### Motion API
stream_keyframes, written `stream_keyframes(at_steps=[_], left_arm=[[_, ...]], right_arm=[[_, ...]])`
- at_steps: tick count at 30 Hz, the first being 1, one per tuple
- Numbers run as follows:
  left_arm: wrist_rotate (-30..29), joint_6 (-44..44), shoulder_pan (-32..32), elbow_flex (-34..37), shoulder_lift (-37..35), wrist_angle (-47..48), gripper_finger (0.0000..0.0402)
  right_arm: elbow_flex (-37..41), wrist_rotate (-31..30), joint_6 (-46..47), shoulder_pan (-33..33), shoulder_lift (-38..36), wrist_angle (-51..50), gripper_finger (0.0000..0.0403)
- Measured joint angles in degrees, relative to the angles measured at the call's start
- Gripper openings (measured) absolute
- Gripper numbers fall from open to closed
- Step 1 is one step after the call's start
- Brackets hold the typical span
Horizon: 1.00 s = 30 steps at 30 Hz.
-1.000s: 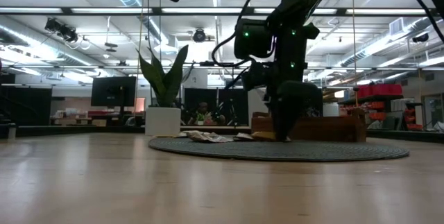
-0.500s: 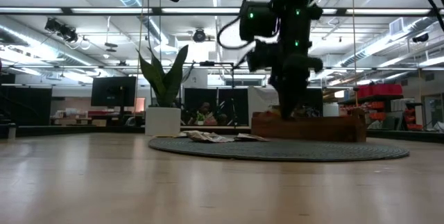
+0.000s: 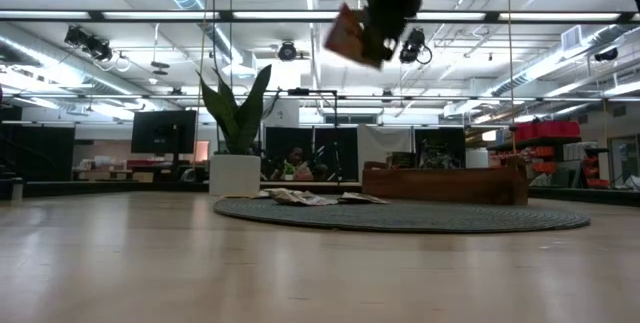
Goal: Pick & Place Tea
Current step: Put the yellow tea bag into the right section of the wooden organizer
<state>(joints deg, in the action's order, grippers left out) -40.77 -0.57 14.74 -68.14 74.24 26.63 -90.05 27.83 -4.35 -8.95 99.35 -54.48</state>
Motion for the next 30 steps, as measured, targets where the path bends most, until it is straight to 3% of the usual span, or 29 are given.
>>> stream_keyframes(at_steps=[2,12,24,30], left_arm=[[2.7,-4.7,-0.2,0.0,0.0,-3.0,0.0012],[5.3,-22.1,-0.4,0.0,0.0,-7.5,0.0025],[12.6,-22.6,-0.4,0.0,0.0,-9.4,0.0183],[13.1,-22.6,-0.5,0.0,0.0,-9.4,0.0226]], right_arm=[[-2.8,2.1,0.6,0.0,0.0,0.0,0.0],[-11.3,8.7,2.6,-0.8,0.0,0.5,0.0],[-11.4,9.7,5.2,-0.8,0.0,0.2,0.0],[-11.4,10.7,5.6,-0.3,0.0,0.4,0.0]])
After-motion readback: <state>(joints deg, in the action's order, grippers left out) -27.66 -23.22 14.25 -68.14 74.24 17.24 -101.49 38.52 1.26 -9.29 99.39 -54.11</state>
